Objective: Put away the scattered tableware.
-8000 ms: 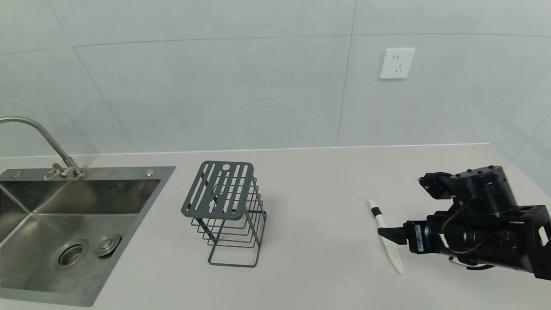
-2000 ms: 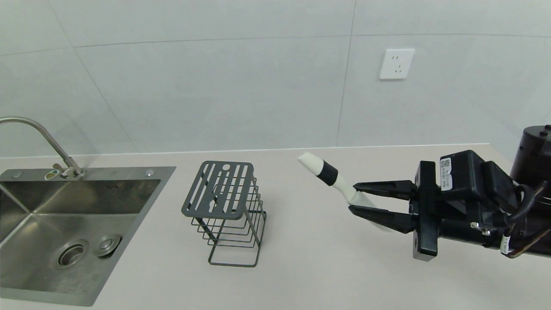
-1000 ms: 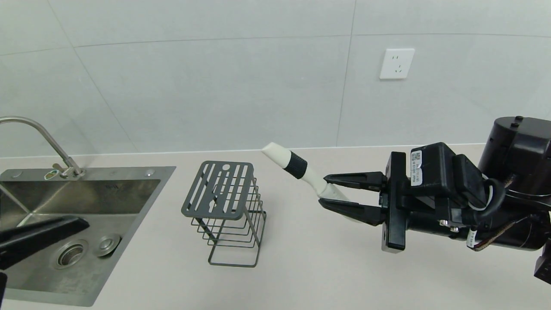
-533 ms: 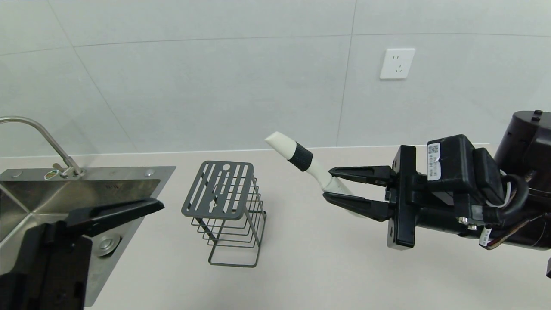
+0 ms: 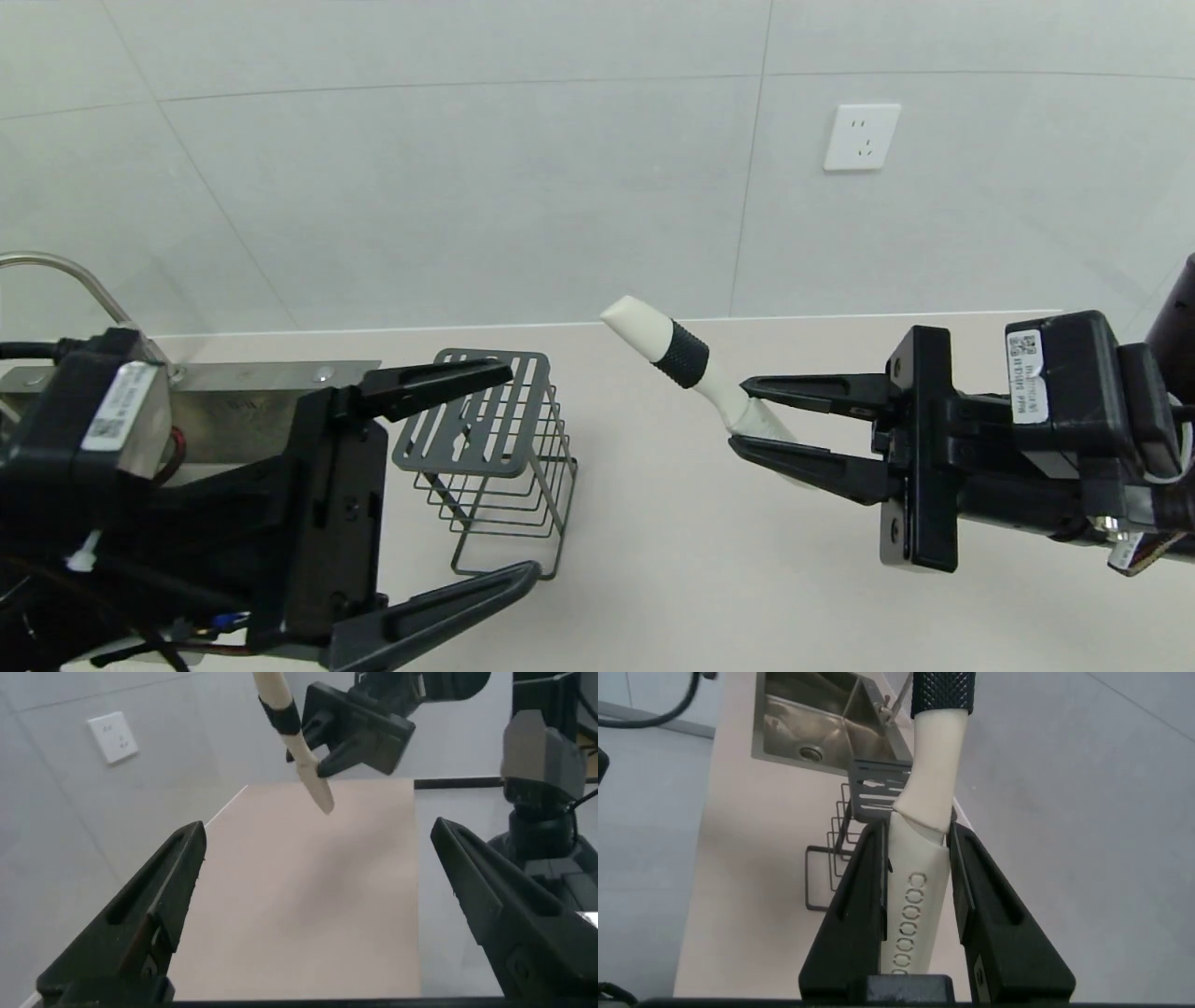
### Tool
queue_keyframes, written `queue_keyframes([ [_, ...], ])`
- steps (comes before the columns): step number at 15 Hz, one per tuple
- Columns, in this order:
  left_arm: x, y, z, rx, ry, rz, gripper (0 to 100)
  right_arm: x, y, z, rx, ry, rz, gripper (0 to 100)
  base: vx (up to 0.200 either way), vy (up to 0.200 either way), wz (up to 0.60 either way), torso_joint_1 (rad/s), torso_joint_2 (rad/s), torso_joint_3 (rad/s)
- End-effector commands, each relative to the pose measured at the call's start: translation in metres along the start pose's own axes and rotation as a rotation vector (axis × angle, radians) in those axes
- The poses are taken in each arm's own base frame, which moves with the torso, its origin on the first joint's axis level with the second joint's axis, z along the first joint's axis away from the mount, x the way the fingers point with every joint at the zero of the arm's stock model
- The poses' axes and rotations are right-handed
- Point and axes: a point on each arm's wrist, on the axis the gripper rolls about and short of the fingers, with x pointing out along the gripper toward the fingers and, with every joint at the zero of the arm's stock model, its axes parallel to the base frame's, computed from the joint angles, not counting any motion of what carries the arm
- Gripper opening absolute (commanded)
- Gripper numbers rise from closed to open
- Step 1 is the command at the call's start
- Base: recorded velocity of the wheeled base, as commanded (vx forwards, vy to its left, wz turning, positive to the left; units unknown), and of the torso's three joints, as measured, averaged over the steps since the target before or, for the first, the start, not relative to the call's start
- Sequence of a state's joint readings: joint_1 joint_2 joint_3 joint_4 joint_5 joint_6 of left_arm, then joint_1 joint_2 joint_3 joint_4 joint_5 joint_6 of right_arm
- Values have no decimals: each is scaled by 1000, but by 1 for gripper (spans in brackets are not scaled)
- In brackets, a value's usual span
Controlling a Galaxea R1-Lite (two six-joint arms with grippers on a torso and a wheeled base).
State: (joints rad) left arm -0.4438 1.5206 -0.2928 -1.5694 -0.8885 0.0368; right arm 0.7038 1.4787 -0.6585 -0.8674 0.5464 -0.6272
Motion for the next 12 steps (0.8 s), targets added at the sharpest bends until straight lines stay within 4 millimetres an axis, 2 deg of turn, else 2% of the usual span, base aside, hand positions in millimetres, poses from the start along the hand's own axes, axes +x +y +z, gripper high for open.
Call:
queue_keyframes([
  [1, 18, 10, -17, -40, 16, -27, 100, -6, 1, 5, -8, -13, -5, 0, 0, 0, 0, 0, 0, 0],
  [5, 40, 22, -22, -36, -9, -61, 100, -15, 9, 3, 2, 2, 3, 0, 0, 0, 0, 0, 0, 0],
  [8, 63, 25, -25, -42, -40, -109, 100, -16, 9, 4, 0, -1, 3, 0, 0, 0, 0, 0, 0, 0],
  [10, 74, 33, -27, -34, -56, -114, 100, -16, 9, 4, 1, 0, 4, 0, 0, 0, 0, 0, 0, 0],
  [12, 81, 31, -25, -35, -73, -134, 100, -16, 9, 4, 1, -1, 5, 0, 0, 0, 0, 0, 0, 0],
])
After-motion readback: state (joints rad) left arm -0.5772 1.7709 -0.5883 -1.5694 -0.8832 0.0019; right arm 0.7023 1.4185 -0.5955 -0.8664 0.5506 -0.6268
